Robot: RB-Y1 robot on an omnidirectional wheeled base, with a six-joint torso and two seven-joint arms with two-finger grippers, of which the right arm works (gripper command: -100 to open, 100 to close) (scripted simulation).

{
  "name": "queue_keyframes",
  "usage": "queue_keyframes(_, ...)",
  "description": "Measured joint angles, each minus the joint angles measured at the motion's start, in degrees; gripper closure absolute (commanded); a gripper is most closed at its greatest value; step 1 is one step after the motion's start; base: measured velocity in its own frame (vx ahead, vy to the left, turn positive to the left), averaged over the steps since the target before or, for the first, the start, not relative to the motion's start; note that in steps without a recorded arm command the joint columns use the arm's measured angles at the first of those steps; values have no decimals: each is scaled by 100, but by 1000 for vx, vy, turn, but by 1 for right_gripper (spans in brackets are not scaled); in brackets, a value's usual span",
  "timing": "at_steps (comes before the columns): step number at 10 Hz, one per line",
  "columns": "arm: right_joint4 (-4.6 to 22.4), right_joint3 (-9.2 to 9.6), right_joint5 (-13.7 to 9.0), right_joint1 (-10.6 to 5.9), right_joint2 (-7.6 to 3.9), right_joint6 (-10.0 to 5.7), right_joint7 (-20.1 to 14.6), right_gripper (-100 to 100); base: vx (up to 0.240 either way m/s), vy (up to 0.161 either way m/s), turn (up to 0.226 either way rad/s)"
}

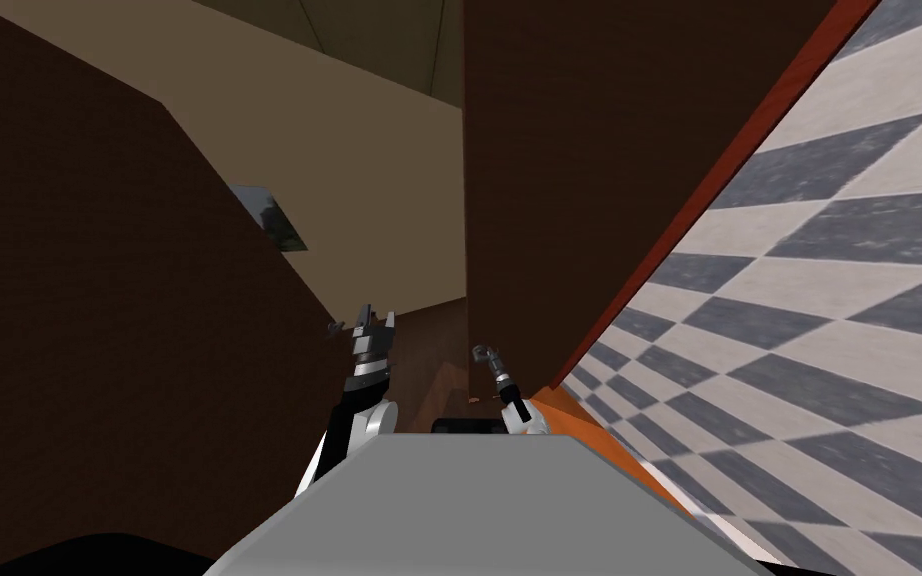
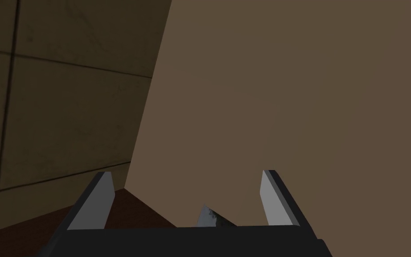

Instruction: Push the door open

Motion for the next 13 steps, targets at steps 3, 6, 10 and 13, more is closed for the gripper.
queue_keyframes(3, -137, -181, -85, 37, -45, 82, 64, 100, 126, 106, -57)
queue_keyframes(6, -37, -406, -196, -6, -55, 13, 131, 100, 154, 150, -101)
queue_keyframes(10, 15, -790, -379, -51, -63, -6, 244, 100, 165, 170, -106)
queue_keyframes(13, -49, -1006, -481, -13, -34, 0, 305, 100, 142, 110, -65)
